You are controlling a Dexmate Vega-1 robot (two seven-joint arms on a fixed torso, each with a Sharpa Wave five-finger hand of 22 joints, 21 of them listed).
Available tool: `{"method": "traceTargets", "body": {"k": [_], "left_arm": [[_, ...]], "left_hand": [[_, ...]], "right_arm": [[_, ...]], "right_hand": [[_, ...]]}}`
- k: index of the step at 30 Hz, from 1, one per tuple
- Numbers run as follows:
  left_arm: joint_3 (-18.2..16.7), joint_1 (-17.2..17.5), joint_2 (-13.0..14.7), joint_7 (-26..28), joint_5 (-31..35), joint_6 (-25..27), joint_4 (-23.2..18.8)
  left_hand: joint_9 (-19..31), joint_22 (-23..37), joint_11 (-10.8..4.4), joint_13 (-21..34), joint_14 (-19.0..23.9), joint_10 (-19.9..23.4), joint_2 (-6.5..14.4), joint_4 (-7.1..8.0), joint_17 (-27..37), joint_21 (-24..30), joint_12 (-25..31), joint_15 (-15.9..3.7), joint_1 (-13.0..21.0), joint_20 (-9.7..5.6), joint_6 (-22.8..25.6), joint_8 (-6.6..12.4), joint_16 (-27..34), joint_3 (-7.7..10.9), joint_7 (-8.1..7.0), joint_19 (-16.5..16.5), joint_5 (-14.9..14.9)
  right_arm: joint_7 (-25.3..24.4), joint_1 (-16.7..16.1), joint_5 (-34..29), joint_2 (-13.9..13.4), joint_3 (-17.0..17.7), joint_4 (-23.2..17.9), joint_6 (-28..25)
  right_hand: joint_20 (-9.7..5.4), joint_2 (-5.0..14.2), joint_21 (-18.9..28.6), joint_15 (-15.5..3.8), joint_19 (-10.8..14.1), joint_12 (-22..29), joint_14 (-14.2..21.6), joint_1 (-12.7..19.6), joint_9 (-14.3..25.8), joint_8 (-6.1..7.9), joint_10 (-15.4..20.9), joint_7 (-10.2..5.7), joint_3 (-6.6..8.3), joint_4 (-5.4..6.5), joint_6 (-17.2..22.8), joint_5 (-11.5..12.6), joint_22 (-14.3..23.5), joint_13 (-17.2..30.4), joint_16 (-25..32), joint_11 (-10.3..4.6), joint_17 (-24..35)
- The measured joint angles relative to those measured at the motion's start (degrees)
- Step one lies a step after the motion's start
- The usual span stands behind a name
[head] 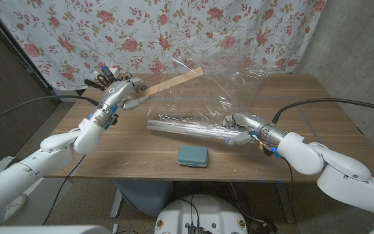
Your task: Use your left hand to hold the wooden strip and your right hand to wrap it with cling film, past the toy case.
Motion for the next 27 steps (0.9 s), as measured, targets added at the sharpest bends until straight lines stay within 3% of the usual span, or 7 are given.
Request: {"method": "traceTargets", "body": {"k": [11,27], "left_arm": [[0.3,0.4,0.1,-0.1,0.0,0.2,0.2],[1.3,-0.8,1.9,-0.9,3.2,1.7,-1.1]], "left_hand": [[0.0,0.0,0.01,0.0,0.0,0.0,0.0,0.00,0.0,0.3,0.0,0.00,0.0,0.30,0.0,0.00,-0.1,0.00,-0.01,-0.3,0.0],[-0.2,0.0,0.01,0.0,0.0,0.0,0.0,0.00,0.0,0.3,0.0,0.00,0.0,0.09,-0.1,0.00,0.1,0.00,-0.10,-0.5,0.2]], "right_arm": [[-1.5,-0.5,0.8,-1.9,0.0,-1.3,-1.7],[-3.4,-4.6,1.8,-4.9,3.8,-3.9,-4.3]], "right_hand": [[0.00,0.00,0.0,0.00,0.0,0.0,0.0,0.0,0.0,0.00,0.0,0.00,0.00,0.00,0.0,0.0,-0.3,0.0,0.0,0.00,0.0],[0.00,0.00,0.2,0.00,0.0,0.0,0.0,0.0,0.0,0.01,0.0,0.00,0.00,0.00,0.0,-0.4,-0.1,0.0,0.0,-0.02,0.0]]}}
